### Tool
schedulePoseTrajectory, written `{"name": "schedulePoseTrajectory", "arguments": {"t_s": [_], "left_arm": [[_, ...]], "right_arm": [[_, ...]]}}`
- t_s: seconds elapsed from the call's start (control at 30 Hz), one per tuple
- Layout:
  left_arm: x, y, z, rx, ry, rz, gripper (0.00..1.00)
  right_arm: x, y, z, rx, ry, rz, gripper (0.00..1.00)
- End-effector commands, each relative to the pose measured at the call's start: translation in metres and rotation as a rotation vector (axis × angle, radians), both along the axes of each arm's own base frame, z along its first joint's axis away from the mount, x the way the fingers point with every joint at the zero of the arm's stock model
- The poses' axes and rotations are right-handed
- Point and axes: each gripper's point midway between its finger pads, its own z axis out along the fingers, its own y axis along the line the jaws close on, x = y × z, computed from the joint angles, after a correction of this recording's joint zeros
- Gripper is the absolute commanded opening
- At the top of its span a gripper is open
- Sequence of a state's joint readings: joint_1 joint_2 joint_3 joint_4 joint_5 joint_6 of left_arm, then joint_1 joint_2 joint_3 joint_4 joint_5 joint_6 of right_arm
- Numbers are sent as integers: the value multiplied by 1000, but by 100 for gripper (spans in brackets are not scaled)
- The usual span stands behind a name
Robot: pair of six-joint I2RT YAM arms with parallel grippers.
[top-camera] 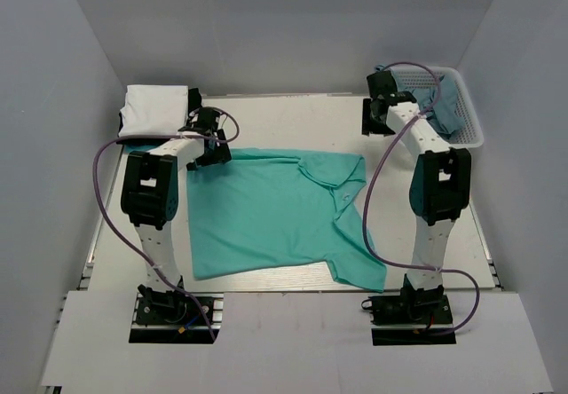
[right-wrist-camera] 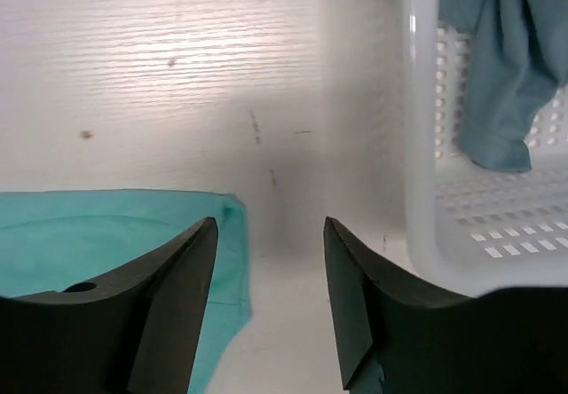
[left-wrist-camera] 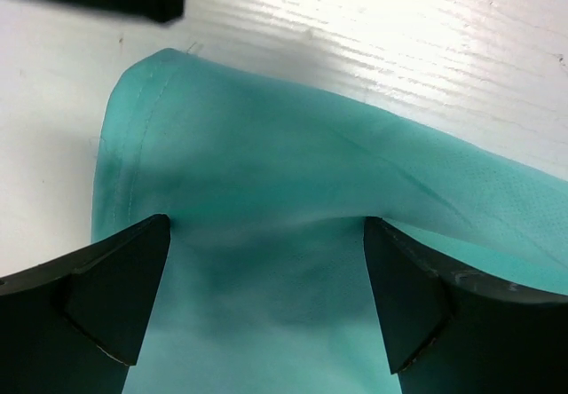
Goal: Fold and stack the t-shirts
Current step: Flatten out the tshirt
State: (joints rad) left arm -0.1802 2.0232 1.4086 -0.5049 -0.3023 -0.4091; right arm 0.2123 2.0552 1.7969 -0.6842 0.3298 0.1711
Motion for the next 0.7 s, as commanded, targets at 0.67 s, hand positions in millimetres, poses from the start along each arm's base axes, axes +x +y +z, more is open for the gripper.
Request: {"name": "schedulePoseTrajectory", "arguments": {"t_s": [0.67], "left_arm": [[-28,-36,44,-186,-15,-93,100]], "right_arm": [[-130,126,-38,401,232,360,64]]}}
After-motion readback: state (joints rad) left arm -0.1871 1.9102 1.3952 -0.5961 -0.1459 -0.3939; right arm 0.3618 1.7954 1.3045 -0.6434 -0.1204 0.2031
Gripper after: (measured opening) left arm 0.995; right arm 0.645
